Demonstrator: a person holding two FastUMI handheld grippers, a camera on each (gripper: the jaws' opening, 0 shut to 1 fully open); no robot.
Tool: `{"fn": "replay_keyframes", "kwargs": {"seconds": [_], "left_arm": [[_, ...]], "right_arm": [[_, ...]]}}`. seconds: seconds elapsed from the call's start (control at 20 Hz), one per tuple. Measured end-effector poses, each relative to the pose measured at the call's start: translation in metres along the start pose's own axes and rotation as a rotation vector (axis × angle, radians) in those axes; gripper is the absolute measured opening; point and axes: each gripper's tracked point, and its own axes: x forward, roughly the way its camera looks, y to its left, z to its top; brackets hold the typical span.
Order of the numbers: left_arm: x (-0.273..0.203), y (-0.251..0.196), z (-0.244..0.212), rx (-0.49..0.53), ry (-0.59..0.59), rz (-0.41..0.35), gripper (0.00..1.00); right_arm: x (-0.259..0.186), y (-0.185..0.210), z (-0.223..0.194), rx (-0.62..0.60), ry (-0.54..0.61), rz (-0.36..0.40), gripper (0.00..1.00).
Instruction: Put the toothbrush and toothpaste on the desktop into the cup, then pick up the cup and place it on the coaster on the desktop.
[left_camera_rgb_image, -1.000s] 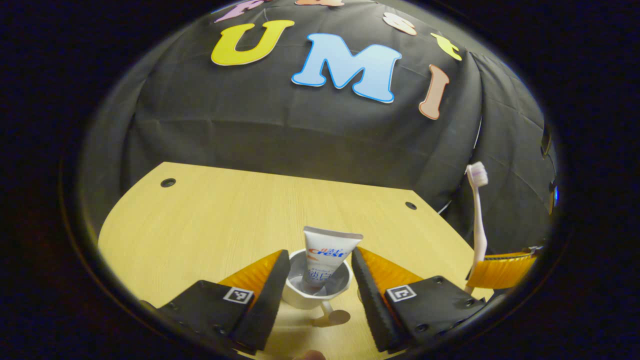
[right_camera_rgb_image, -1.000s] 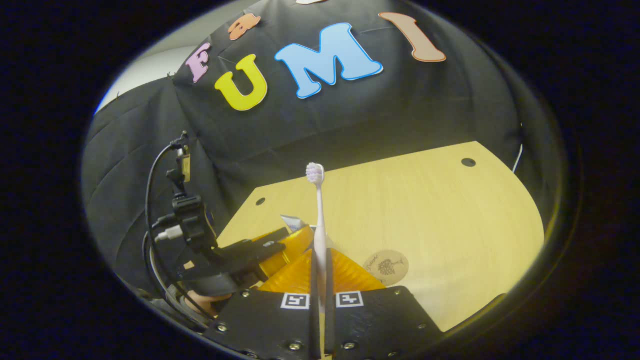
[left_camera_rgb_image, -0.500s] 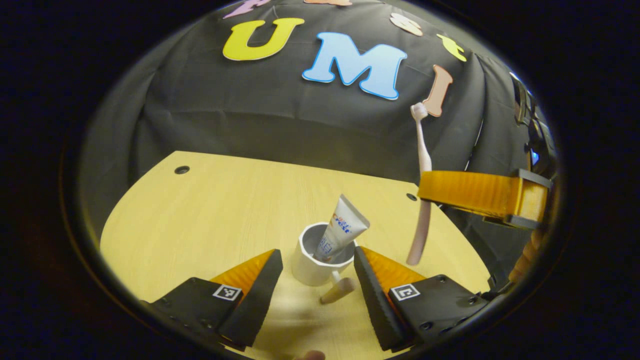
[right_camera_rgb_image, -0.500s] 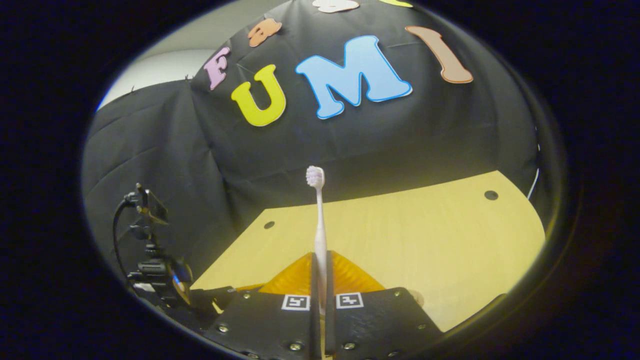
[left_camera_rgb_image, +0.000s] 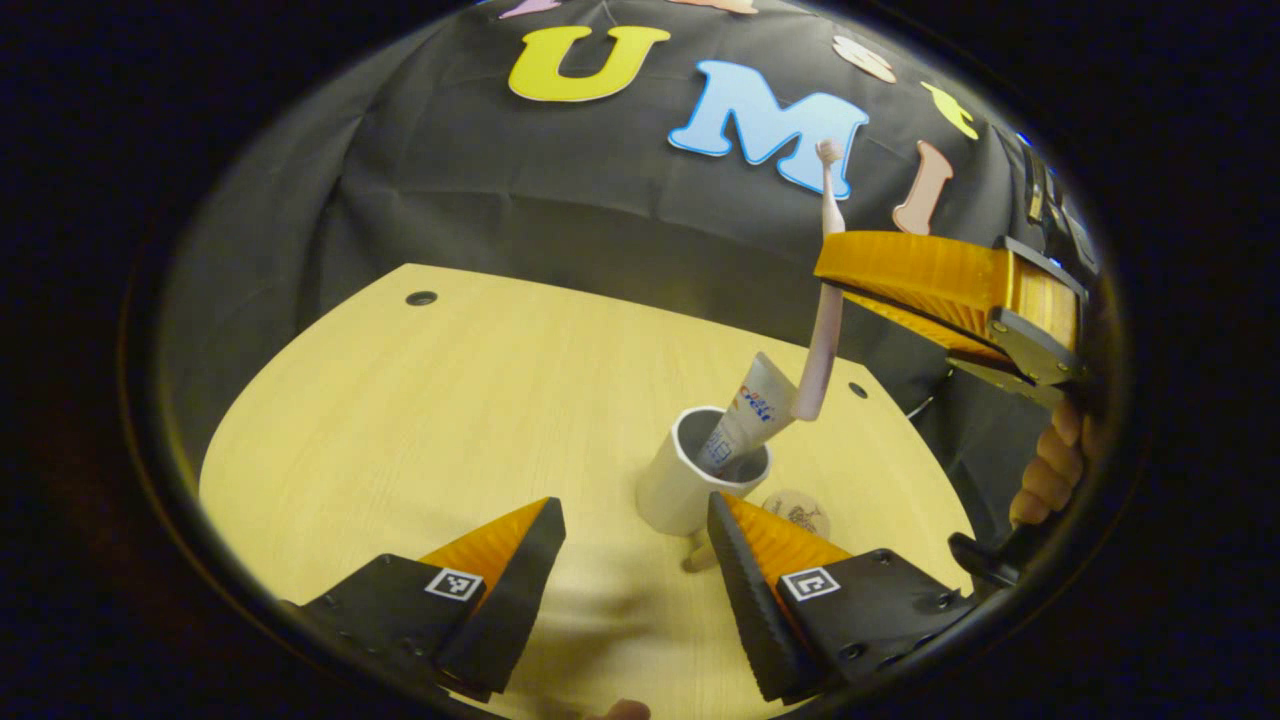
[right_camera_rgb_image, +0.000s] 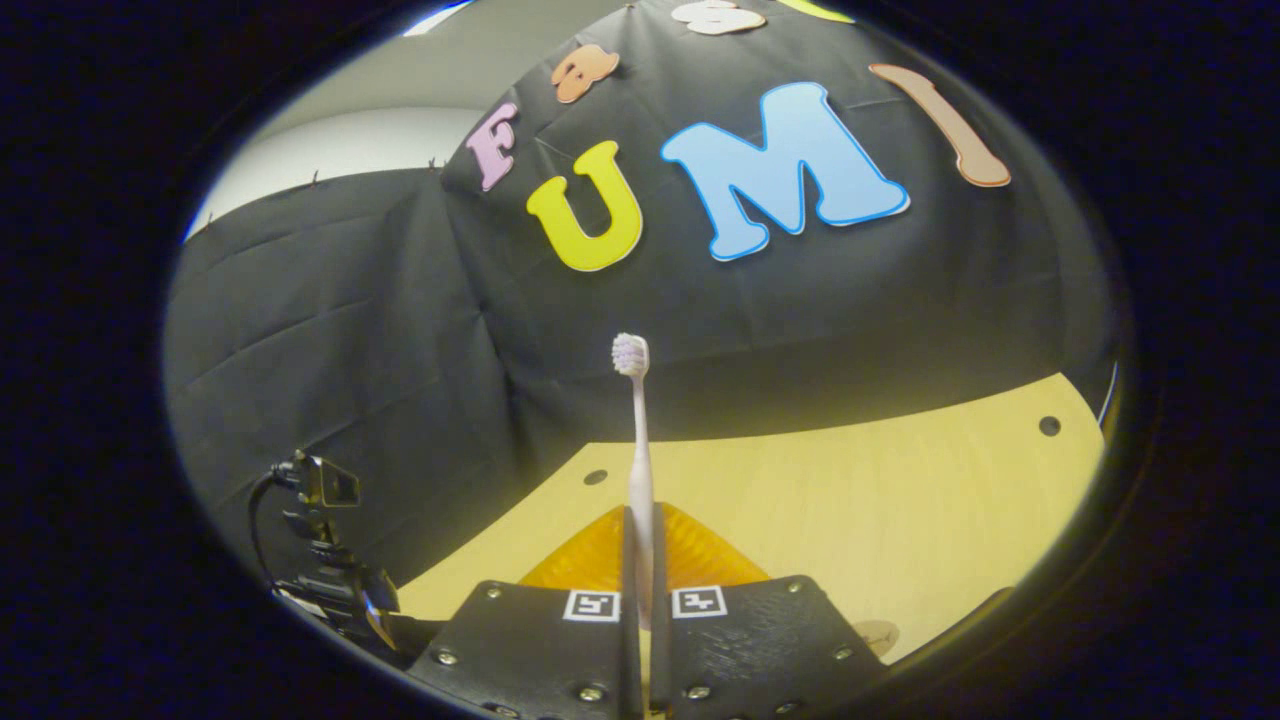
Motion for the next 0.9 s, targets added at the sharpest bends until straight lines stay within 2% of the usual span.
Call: {"fn": "replay_keyframes", "kwargs": {"seconds": [0.1,0.25,0.3,0.35,0.4,0.65,0.75,0.9], "left_arm": [[-0.004,0.004,-0.005,-0.011,0.007,0.003,0.90],[-0.007,0.005,-0.010,-0.013,0.020,0.008,0.87],[-0.009,0.007,-0.010,-0.015,0.022,0.010,0.87],[-0.010,0.008,-0.010,-0.018,0.022,0.011,0.87],[-0.009,0.011,-0.011,-0.021,0.022,0.012,0.87],[-0.011,0.016,-0.009,-0.028,0.018,0.017,0.87],[-0.010,0.016,-0.009,-0.034,0.018,0.017,0.87],[-0.010,0.015,-0.010,-0.036,0.016,0.012,0.87]], "right_arm": [[0.012,0.002,-0.005,-0.021,-0.004,0.015,0.04],[0.029,-0.005,-0.019,-0.079,0.009,-0.009,0.04],[0.035,-0.006,-0.023,-0.106,0.009,-0.016,0.09],[0.038,-0.008,-0.026,-0.133,0.010,-0.028,0.05],[0.046,-0.010,-0.031,-0.154,0.013,-0.037,0.05],[0.047,-0.015,-0.048,-0.228,0.046,-0.067,0.07],[0.045,-0.018,-0.045,-0.261,0.038,-0.097,0.08],[0.043,-0.017,-0.046,-0.277,0.048,-0.102,0.13]]}}
